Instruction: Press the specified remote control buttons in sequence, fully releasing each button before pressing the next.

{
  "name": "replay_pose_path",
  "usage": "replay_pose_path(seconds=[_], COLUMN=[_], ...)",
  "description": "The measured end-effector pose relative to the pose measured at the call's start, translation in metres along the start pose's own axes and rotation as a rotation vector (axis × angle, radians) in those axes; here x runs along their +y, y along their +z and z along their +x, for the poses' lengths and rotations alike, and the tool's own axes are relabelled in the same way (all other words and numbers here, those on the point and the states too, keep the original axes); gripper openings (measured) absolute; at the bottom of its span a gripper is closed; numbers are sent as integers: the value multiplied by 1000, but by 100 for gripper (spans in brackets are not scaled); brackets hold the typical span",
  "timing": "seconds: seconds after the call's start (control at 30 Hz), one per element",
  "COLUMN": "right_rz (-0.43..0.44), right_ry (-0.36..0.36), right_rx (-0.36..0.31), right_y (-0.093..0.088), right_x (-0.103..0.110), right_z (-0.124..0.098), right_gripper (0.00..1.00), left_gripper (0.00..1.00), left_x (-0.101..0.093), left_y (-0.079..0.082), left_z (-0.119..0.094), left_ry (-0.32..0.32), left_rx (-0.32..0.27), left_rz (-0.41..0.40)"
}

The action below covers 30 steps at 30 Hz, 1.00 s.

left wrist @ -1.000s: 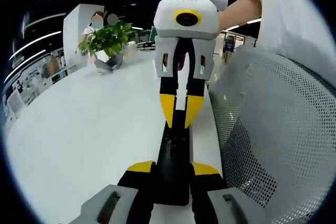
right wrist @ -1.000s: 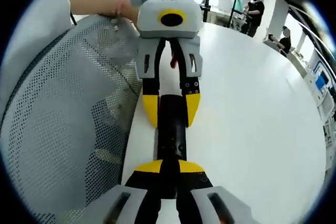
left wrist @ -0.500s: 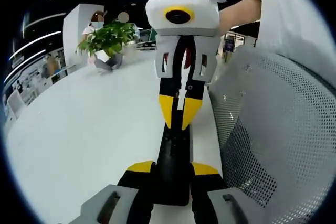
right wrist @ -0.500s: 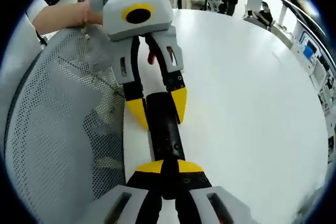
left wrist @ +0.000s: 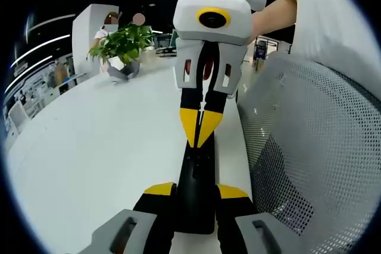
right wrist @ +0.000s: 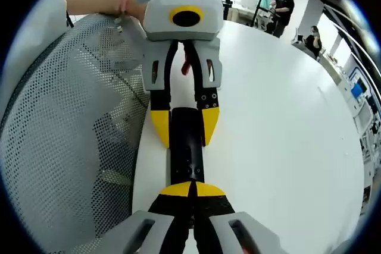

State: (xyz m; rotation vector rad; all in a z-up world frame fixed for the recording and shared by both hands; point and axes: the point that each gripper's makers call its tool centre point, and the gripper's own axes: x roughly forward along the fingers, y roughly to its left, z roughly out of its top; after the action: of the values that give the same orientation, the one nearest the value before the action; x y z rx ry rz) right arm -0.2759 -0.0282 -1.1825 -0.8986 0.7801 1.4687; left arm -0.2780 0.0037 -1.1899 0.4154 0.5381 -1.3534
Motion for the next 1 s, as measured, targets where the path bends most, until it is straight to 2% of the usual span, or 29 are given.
replay_pose_path(seconds=[0.1, 0.2, 0.23, 0.37, 0.47, 0.57, 0.73, 1.0], right_rz=[-7, 51, 62, 19, 39, 67, 62, 126], right_ry=[10, 19, 20, 26, 43, 60, 39, 70], right_rx=[11, -41, -33, -3, 12, 57, 90, 31], right_y=[0, 6, 4, 3, 3, 2, 2, 0], right_x=[1, 2, 2, 2, 1, 1, 2, 0], right_z=[-1, 0, 1, 0, 1, 3, 4, -1], right_gripper=[0, 0, 0, 0, 0, 0, 0, 0], left_gripper=[25, 25, 25, 25, 25, 25, 25, 25], left_x=[0, 0, 0, 0, 0, 0, 0, 0], left_y=[0, 0, 0, 0, 0, 0, 0, 0], left_z=[0, -1, -1, -1, -1, -1, 0, 0], left_ry=[-2, -2, -2, -4, -4, -5, -4, -12], left_rx=[-1, -3, -3, -3, -4, -3, 2, -3], left_rz=[2, -2, -2, -2, -2, -3, -6, -10])
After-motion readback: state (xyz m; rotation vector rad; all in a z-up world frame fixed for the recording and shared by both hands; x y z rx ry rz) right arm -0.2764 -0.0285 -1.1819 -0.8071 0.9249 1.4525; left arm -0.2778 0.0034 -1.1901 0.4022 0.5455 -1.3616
